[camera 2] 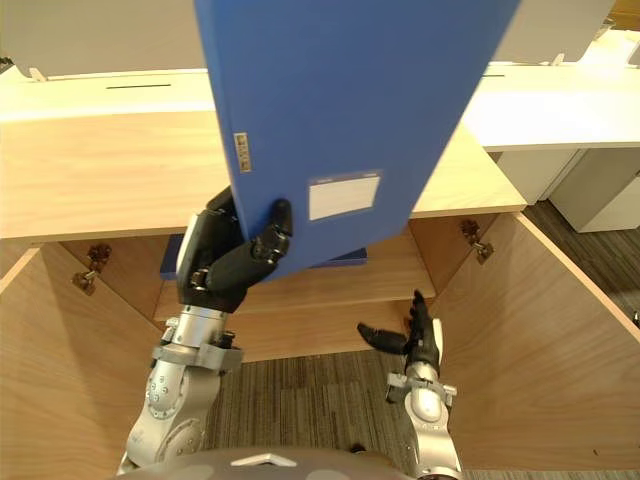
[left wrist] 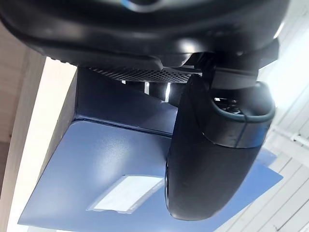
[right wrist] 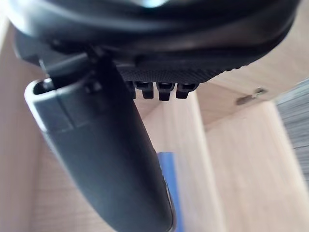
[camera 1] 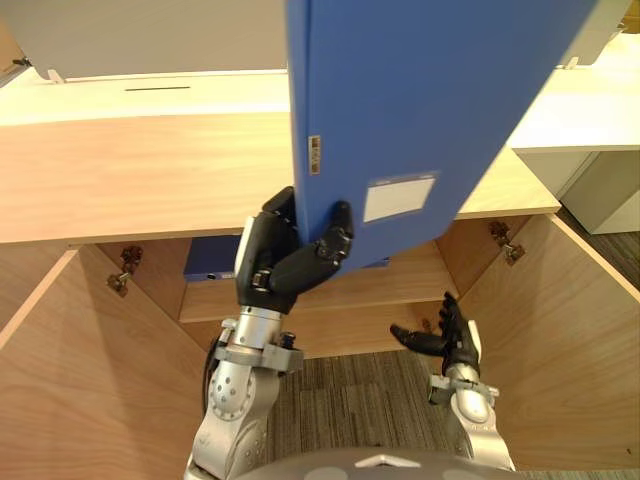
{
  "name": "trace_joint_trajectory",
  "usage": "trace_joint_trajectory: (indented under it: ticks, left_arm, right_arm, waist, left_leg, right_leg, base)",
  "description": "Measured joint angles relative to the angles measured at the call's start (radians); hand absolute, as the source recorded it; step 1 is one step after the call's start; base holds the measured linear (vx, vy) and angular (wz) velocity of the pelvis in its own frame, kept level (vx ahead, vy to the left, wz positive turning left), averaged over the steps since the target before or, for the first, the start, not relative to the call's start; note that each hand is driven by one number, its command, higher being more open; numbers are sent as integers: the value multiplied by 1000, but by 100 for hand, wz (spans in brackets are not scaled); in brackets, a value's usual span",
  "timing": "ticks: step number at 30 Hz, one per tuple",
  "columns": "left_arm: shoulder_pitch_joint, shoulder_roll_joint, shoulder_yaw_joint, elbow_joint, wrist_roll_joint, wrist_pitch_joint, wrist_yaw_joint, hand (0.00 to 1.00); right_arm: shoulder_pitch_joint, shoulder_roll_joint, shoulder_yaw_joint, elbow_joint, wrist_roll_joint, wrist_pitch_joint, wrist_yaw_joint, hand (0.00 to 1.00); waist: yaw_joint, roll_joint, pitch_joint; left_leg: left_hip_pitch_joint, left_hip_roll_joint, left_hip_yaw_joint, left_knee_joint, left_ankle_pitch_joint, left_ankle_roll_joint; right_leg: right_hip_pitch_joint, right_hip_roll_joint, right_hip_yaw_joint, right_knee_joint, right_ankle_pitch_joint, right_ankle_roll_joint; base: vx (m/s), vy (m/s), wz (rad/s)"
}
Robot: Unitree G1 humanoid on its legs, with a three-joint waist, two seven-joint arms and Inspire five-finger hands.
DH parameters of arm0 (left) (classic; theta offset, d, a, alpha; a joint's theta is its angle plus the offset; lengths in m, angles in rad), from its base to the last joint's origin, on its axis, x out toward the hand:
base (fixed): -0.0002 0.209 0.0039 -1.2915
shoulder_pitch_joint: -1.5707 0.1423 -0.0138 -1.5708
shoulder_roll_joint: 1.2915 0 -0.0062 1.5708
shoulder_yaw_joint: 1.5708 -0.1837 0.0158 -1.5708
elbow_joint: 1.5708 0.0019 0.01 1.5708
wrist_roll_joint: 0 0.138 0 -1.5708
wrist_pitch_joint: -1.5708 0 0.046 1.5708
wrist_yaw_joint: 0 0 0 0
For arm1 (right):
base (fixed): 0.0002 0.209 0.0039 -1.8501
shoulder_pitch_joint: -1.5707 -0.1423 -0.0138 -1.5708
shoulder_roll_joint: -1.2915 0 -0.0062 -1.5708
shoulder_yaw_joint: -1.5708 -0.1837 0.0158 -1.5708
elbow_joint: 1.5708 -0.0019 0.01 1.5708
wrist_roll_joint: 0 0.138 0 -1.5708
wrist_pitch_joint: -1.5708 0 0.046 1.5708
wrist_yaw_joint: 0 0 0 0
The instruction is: Walk over to the cabinet, pick up the folder, carry it to the office cabinet, place the folder inside the office cabinet, then close the office cabinet door
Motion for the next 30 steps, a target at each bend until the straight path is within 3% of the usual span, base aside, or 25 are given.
trace_joint_trajectory:
  ticks: [4, 17, 30]
  left_arm:
    - [26, -9, 58, 0, 3, 0, 0, 0]
    - [61, -42, 109, 26, 2, 0, -25, 0]
    - [57, -40, 103, 118, -40, 4, -151, 0]
  right_arm:
    - [6, 38, -17, -161, 93, -52, 19, 100]
    - [-1, 36, -30, -505, 144, -121, 51, 100]
    - [-188, -89, 48, -527, 225, -143, 199, 100]
  waist:
    - [0, -6, 3]
    - [-1, -5, 9]
    - [3, -6, 12]
  left_leg:
    - [3, -1, 12, 0, -3, 2]
    - [5, -3, 17, 0, -6, 5]
    - [4, -5, 18, 1, -6, 5]
  right_leg:
    - [-2, -1, 11, -2, 2, 2]
    - [-1, -2, 16, -3, 4, 4]
    - [-2, -4, 18, -3, 8, 6]
  base:
    - [-7, 2, -6]
    - [-5, -2, -2]
    - [-11, -3, -1]
